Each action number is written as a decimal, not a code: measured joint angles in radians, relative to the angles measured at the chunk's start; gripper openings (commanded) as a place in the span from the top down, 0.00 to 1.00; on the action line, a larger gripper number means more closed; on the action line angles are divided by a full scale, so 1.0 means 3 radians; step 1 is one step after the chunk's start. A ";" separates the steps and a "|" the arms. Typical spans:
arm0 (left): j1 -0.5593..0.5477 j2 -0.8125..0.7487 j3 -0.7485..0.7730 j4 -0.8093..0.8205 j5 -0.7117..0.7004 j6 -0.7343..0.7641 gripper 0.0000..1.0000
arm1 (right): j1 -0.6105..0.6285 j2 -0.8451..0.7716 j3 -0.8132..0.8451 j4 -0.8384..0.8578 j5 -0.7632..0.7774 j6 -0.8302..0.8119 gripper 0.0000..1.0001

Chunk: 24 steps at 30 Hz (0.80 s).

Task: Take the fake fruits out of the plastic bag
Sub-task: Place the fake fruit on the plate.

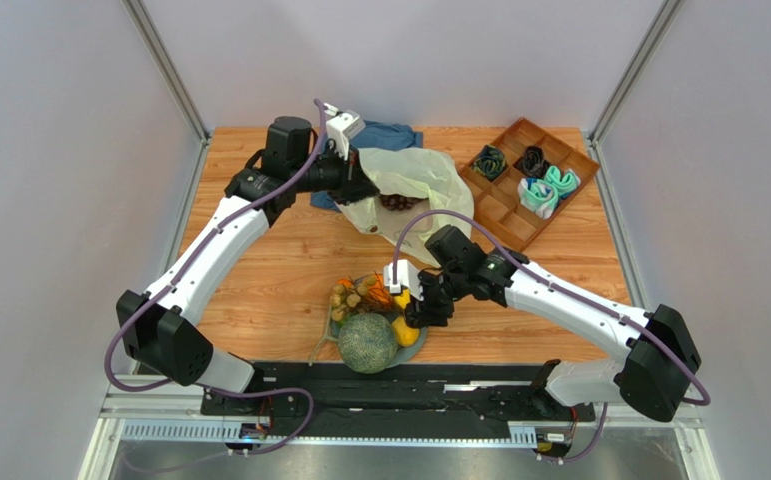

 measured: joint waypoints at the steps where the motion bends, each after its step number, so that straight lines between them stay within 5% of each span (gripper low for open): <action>1: 0.0000 0.0001 0.0000 -0.0003 0.0000 -0.0001 1.00 | -0.0013 0.0003 0.0025 0.0019 0.0046 0.0023 0.73; 13: 0.0069 0.0000 0.0001 -0.0004 0.0000 -0.0001 1.00 | -0.0704 0.1061 0.1227 0.0178 0.0065 0.0215 0.71; 24: 0.0178 0.0001 -0.0001 -0.0018 -0.0052 0.0006 1.00 | -0.0783 0.2181 0.1991 -0.0763 -0.0446 0.0027 0.71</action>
